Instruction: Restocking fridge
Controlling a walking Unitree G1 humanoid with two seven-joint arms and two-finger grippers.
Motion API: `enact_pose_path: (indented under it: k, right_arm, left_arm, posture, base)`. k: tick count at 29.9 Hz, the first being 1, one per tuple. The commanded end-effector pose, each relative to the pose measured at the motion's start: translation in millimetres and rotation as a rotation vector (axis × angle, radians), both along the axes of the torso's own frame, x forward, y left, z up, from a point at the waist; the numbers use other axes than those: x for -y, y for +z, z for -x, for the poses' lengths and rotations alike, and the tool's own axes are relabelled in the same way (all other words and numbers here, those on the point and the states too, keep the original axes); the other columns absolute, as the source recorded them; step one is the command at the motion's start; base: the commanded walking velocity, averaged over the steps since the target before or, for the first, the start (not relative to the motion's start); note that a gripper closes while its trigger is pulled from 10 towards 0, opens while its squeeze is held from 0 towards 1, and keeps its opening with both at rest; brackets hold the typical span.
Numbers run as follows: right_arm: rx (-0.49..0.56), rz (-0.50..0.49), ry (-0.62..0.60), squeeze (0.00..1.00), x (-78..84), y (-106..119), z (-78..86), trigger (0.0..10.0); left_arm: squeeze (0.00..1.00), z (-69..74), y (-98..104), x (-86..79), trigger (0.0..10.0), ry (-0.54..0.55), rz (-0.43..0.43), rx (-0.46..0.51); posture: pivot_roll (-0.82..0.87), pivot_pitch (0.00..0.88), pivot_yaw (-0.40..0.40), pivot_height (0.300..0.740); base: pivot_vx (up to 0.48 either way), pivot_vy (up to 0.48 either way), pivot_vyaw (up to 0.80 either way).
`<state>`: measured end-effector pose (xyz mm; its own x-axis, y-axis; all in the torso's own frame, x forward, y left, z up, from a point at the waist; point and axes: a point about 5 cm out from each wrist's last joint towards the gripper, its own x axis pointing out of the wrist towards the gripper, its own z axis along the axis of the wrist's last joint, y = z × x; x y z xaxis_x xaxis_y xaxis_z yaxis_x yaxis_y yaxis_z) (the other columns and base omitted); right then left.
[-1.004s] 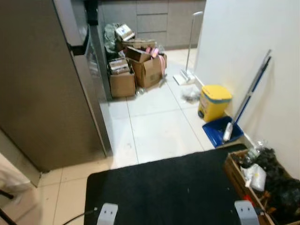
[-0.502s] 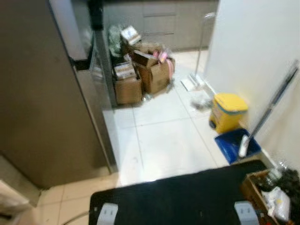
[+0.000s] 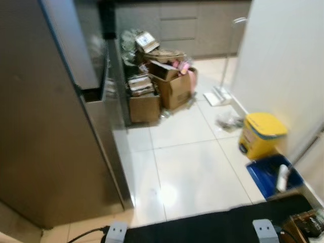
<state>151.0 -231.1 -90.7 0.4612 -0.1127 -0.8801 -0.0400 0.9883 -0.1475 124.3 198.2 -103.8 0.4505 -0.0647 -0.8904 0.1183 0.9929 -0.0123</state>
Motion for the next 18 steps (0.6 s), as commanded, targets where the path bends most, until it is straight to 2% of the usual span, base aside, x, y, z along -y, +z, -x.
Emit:
enact_pose_path:
  k: [1, 3, 9, 12, 18]
  right_arm:
    - [-0.029, -0.001, -0.008, 0.00, 1.0, -3.1, 8.6, 10.0]
    - [-0.029, -0.001, -0.008, 0.00, 1.0, -3.1, 8.6, 10.0]
    - [-0.031, -0.003, 0.011, 0.00, -0.2, -3.3, 8.6, 10.0]
    - [-0.028, -0.036, 0.044, 0.00, -4.3, -3.7, 8.1, 10.0]
    - [-0.032, -0.072, 0.072, 0.00, -8.5, -4.3, 8.2, 10.0]
  left_arm:
    - [0.00, 12.8, -4.6, 1.1, 10.0, -0.003, 0.001, -0.059]
    - [0.00, 13.3, -4.8, 0.8, 10.0, 0.004, -0.001, -0.062]
    - [0.00, 14.2, -5.0, -0.5, 10.0, 0.020, -0.014, -0.064]
    - [0.00, 14.0, -4.9, -1.0, 10.0, 0.018, -0.020, -0.063]
    - [0.00, 13.8, -4.8, -0.8, 10.0, 0.020, -0.017, -0.060]
  posture:
    - [-0.03, 0.000, -0.029, 0.740]
    - [-0.03, 0.000, -0.029, 0.740]
    - [-0.03, 0.000, -0.029, 0.740]
    - [-0.03, 0.000, -0.030, 0.740]
    - [-0.03, 0.000, -0.029, 0.740]
  base:
    - [0.352, 0.000, 0.00]
    - [0.321, 0.000, 0.00]
    - [0.000, 0.000, 0.00]
    - [0.000, 0.000, 0.00]
    - [0.000, 0.000, 0.70]
